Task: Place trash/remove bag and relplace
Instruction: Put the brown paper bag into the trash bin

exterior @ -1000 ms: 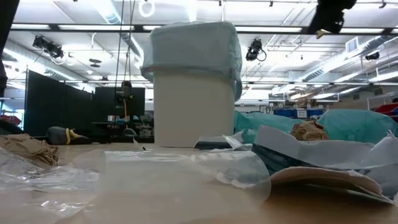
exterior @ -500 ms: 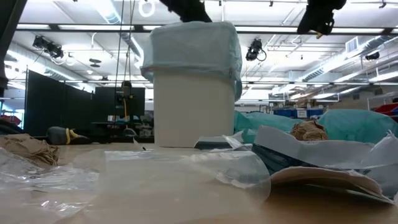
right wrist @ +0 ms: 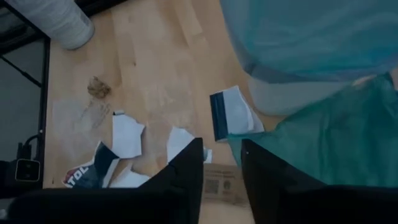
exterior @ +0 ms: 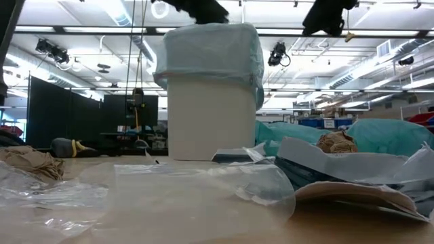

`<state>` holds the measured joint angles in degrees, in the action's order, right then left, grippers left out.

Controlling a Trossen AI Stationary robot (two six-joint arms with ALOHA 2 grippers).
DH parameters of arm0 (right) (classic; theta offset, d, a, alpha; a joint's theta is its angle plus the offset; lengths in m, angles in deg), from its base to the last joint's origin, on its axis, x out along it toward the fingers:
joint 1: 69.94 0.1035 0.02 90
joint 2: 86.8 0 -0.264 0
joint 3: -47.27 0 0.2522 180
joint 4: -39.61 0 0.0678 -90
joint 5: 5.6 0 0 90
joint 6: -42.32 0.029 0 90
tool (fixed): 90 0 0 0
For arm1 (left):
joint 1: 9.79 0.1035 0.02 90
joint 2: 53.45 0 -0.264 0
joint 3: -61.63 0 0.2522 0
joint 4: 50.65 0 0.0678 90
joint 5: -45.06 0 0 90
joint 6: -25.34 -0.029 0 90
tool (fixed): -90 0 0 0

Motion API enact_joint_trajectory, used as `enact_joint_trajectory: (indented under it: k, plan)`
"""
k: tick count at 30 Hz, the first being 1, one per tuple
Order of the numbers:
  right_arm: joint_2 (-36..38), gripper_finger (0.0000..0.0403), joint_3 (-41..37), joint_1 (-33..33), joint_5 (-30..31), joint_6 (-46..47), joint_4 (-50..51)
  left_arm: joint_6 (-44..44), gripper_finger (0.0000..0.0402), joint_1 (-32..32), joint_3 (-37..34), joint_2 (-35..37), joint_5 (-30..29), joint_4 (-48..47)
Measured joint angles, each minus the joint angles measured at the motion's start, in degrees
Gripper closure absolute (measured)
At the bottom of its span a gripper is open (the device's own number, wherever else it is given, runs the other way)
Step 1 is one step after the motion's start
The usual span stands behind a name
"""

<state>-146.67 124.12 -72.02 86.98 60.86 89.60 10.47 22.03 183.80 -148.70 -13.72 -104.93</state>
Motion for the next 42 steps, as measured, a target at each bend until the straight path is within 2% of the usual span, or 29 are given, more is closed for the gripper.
enact_joint_trajectory:
  k: [4, 11, 16, 22, 27, 30, 38, 42]
  plan:
    - [-4.9, 0.0289, 0.0, 1.4, -0.2, 0.2, -2.3, -0.8, 0.0264, 0.6, 0.5, 7.3, 0.4, 0.1]
    - [-16.2, 0.0292, 0.0, 4.6, -0.8, -1.8, -2.7, -1.7, 0.028, 2.0, -2.7, 20.2, -3.4, -9.9]
    - [-20.8, 0.029, -2.8, 8.4, -1.7, 1.8, 0.5, -0.5, 0.0281, 1.8, -11.3, 28.2, -5.6, -12.1]
    - [-18.6, 0.0291, -13.7, 10.2, 4.4, 12.5, -6.2, 5.0, 0.0281, 1.8, -24.1, 35.7, -5.8, -2.6]
    - [-17.3, 0.0281, -18.5, 9.1, 7.5, 14.4, -13.9, 9.7, 0.0281, 1.8, -32.1, 39.4, -5.8, 5.7]
    - [-17.4, 0.0272, -20.0, 8.3, 7.6, 14.2, -14.9, 10.9, 0.0281, 1.8, -34.9, 40.3, -5.8, 7.9]
    - [-17.7, 0.025, -24.3, 6.1, 7.1, 14.3, -16.4, 11.0, 0.0281, 1.8, -36.4, 40.6, -5.7, 8.8]
    - [-17.8, 0.025, -26.0, 4.7, 7.0, 14.1, -21.6, 10.8, 0.0281, 1.8, -36.4, 40.6, -5.9, 9.4]
